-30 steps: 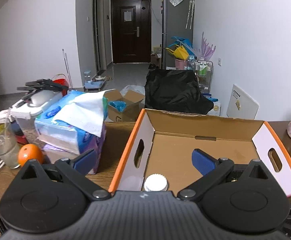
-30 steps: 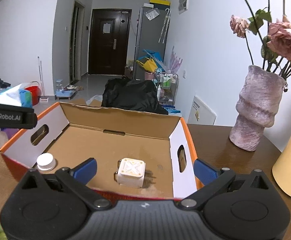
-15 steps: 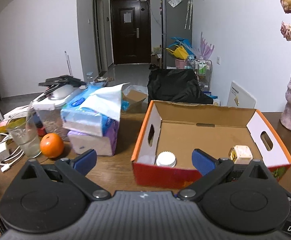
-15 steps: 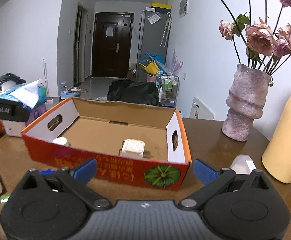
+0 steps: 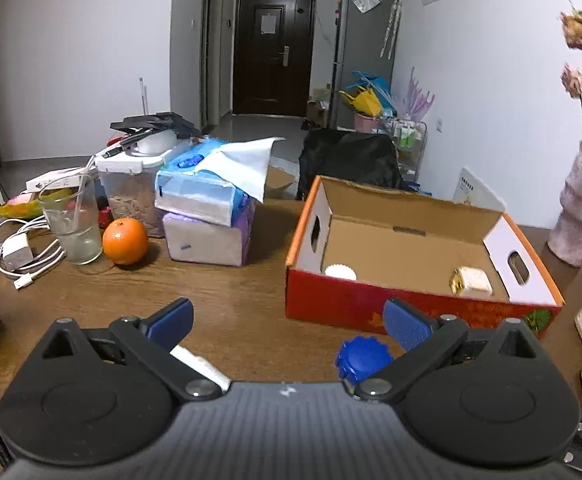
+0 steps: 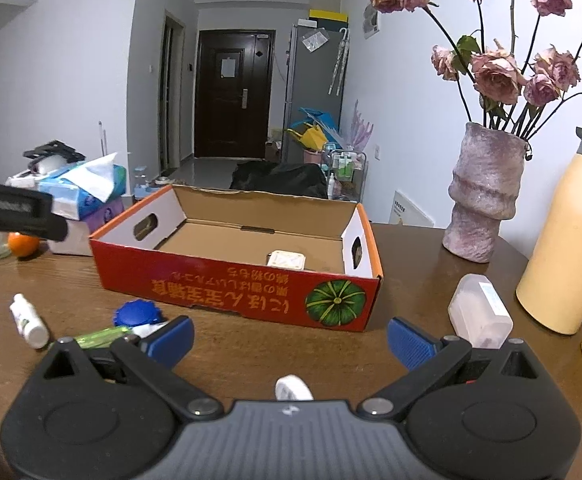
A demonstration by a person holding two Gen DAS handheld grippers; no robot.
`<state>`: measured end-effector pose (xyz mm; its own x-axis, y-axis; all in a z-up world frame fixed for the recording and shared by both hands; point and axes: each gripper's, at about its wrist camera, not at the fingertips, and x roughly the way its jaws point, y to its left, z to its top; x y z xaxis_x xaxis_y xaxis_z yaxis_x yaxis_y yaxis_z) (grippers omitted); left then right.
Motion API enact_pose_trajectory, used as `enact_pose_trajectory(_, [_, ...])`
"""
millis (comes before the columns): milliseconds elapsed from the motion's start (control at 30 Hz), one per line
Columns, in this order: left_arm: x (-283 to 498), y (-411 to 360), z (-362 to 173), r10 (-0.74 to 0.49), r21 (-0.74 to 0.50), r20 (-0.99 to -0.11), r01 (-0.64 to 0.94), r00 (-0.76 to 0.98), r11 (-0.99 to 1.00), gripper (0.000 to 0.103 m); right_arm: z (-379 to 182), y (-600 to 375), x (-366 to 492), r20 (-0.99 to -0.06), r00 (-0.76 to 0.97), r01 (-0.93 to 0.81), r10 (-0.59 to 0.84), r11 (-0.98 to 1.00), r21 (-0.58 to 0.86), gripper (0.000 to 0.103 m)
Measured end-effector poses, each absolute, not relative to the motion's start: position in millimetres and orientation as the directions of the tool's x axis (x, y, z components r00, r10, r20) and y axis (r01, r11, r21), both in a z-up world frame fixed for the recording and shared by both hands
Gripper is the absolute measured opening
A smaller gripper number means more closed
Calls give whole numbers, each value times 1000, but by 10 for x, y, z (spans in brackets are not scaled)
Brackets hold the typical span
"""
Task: Organize rigid objects
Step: 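Withdraw both open tools from the box back over the table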
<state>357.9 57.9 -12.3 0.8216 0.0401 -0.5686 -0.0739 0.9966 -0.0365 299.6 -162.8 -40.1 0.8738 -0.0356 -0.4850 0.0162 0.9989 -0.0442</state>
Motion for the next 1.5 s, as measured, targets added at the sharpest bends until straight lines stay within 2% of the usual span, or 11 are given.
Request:
enact_pose_trajectory(67, [3496,528,-121,59,-3,-566,-73,822,997,103,-393,-1625,2933,-485,874,9,-27,999,-40,103])
enact_pose_trajectory(200, [3317,540,-146,55,-15,-571,-78,819,997,103,-385,-1614,2805,-484,875,-6,-16,999,-43,103])
enact_pose_trajectory(300, [3164,548,-177,90,34,-567,-86,819,996,103,-358,-1619,2676,-475,880,-10,-8,999,-36,103])
enact_pose_trajectory(600, [2783,652,-231,90,30,-570,-89,816,996,103,-397,-1608,2331,-473,881,-16,-1,999,-32,103])
enact_pose_trajectory(833, [2614,600,-426,80,47,-607,-65,790,997,103,-487,-1653,2148,-480,877,-14,-3,999,-32,103])
enact_pose_trajectory(1500, [2299,863,-641,146,61,-672,-142,726,988,103,-713,-2050,1879,-491,871,-4,-14,999,-36,103])
